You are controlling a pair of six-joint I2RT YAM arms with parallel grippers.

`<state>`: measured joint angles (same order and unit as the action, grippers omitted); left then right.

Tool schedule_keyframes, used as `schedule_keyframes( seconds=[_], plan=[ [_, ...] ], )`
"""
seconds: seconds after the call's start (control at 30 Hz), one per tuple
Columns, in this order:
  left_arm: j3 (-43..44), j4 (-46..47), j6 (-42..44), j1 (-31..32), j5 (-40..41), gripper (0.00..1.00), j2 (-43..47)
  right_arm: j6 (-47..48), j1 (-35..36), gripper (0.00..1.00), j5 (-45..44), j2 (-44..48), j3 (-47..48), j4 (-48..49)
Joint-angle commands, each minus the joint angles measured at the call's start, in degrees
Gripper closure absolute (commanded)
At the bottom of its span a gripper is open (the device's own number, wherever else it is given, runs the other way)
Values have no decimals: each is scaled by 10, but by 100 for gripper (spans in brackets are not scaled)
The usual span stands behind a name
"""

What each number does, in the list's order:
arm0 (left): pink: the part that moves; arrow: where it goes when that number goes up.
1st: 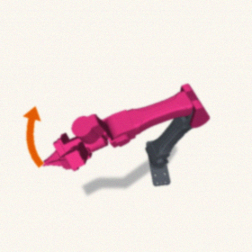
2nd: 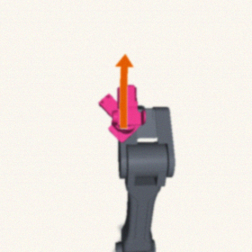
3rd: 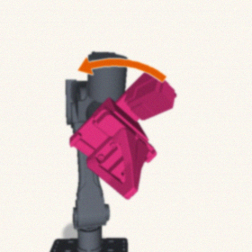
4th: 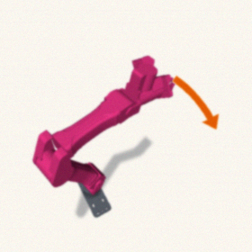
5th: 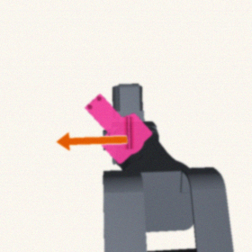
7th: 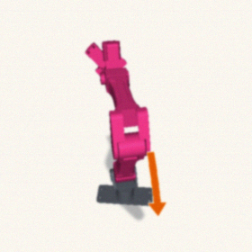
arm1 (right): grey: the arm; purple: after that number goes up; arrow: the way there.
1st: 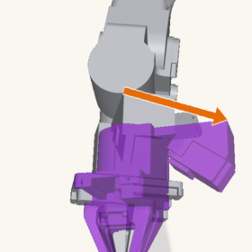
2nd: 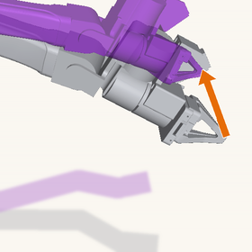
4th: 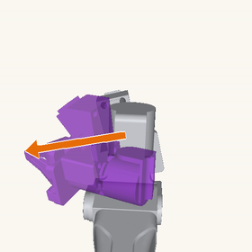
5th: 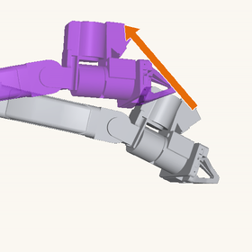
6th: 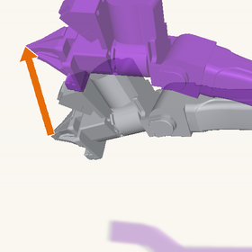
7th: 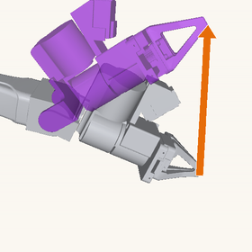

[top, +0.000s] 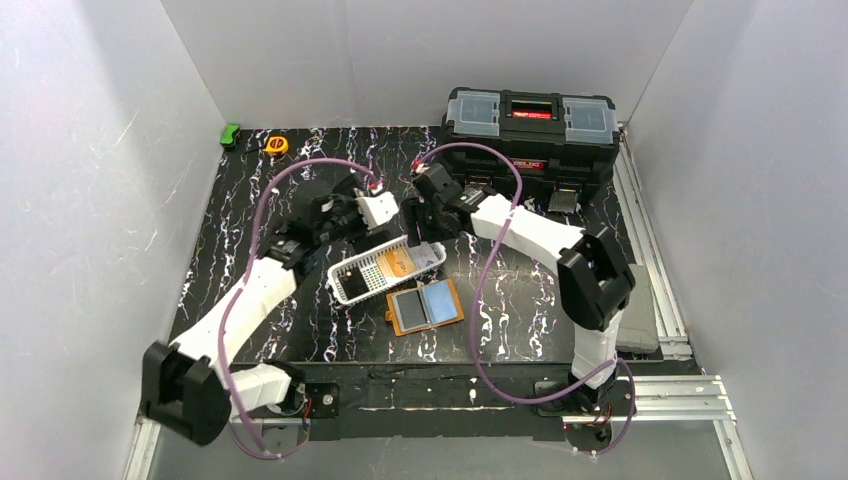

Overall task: Put the credit cards into the card holder
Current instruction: Pick up the credit card from the storage box.

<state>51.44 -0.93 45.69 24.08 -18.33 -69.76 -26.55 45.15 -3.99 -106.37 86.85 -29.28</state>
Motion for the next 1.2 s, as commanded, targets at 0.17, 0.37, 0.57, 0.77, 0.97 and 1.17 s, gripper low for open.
schedule_keyframes(
  seconds=[0.17,0.37,0.57,0.77,0.97,1.17],
  plan=[
    [-2,-136,-121,-35,10,4,151,21,13,29,-65,-84,71,-58],
    [3,-158,-141,-35,-9,2,158,26,20,29,-77,-110,86,-65],
    [1,-149,-149,-35,-14,2,154,28,33,28,-96,-136,103,-89],
    [-5,-141,-152,-35,-7,2,158,30,47,28,-113,-158,113,-102],
    [-7,-139,-158,-35,-12,2,157,37,54,34,-121,-157,117,-99],
    [-3,-136,-165,-35,-17,3,148,48,63,41,-131,-157,125,-100]
  ],
)
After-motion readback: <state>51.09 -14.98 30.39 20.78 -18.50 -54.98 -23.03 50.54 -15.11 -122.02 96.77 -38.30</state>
